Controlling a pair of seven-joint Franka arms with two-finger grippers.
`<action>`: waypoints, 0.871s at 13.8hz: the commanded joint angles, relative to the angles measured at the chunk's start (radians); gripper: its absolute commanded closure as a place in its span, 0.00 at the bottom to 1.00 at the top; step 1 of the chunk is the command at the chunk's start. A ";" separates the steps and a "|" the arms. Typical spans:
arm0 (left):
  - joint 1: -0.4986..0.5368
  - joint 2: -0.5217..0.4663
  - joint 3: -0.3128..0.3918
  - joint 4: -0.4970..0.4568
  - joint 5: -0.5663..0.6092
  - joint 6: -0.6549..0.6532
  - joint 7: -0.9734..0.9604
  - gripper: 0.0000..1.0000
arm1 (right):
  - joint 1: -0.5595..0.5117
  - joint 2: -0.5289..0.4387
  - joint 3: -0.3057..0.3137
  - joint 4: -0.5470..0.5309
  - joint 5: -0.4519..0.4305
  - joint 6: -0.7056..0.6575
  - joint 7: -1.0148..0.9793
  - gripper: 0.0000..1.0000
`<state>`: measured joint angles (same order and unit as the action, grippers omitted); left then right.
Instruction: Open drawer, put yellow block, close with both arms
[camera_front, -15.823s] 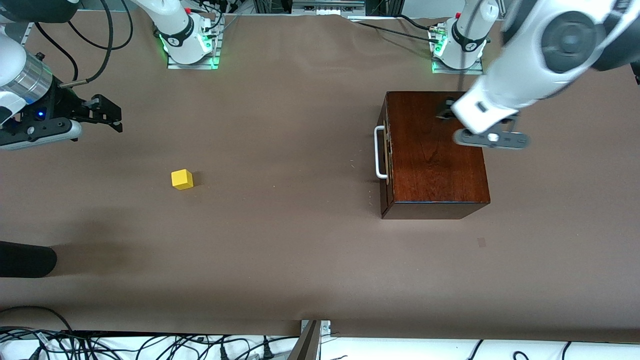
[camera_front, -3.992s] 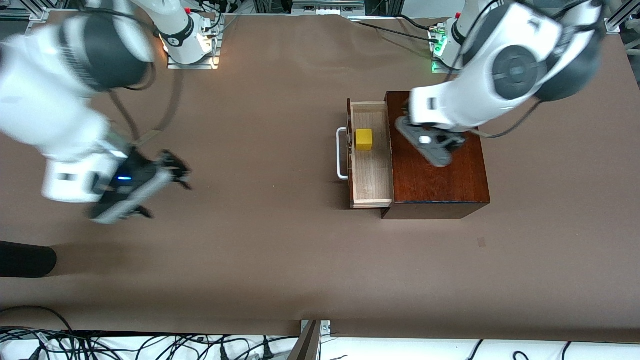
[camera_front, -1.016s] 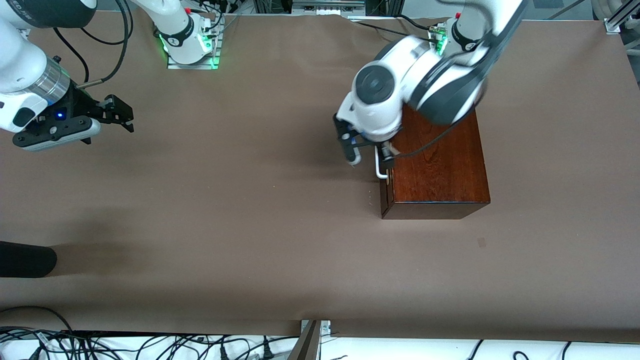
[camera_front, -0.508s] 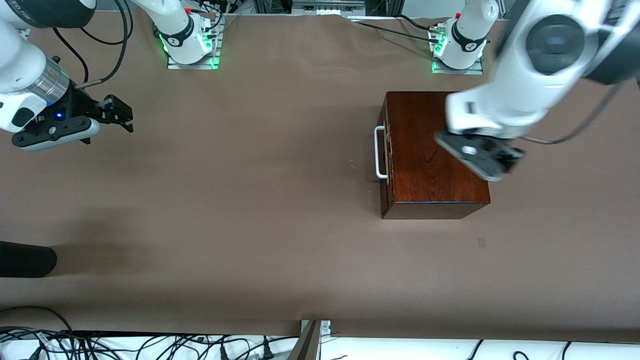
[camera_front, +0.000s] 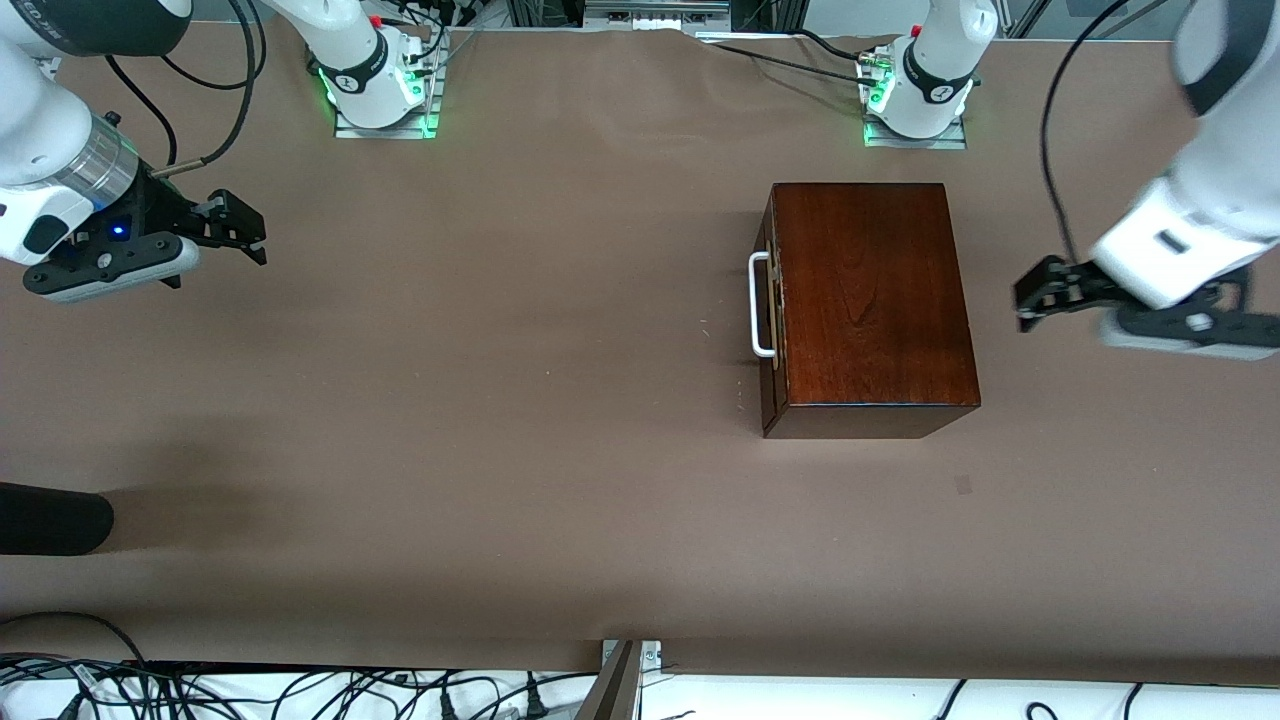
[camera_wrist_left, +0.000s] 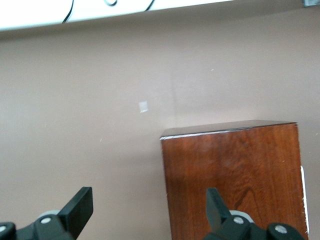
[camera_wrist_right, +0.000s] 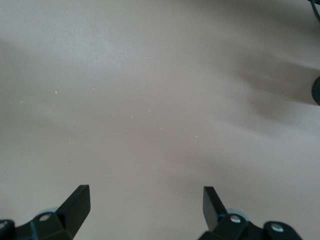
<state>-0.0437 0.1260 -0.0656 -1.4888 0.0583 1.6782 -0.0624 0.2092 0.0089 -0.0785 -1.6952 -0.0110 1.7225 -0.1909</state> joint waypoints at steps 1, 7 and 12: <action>-0.010 -0.178 0.033 -0.206 -0.061 0.029 -0.027 0.00 | -0.007 0.003 0.006 0.019 -0.004 -0.020 0.016 0.00; -0.002 -0.126 0.023 -0.130 -0.057 -0.060 -0.027 0.00 | -0.007 0.003 0.006 0.019 -0.003 -0.020 0.016 0.00; -0.001 -0.123 0.021 -0.125 -0.066 -0.063 -0.025 0.00 | -0.007 0.003 0.006 0.019 -0.003 -0.020 0.016 0.00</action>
<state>-0.0438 -0.0117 -0.0431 -1.6499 0.0155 1.6423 -0.0761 0.2092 0.0090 -0.0785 -1.6951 -0.0110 1.7223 -0.1907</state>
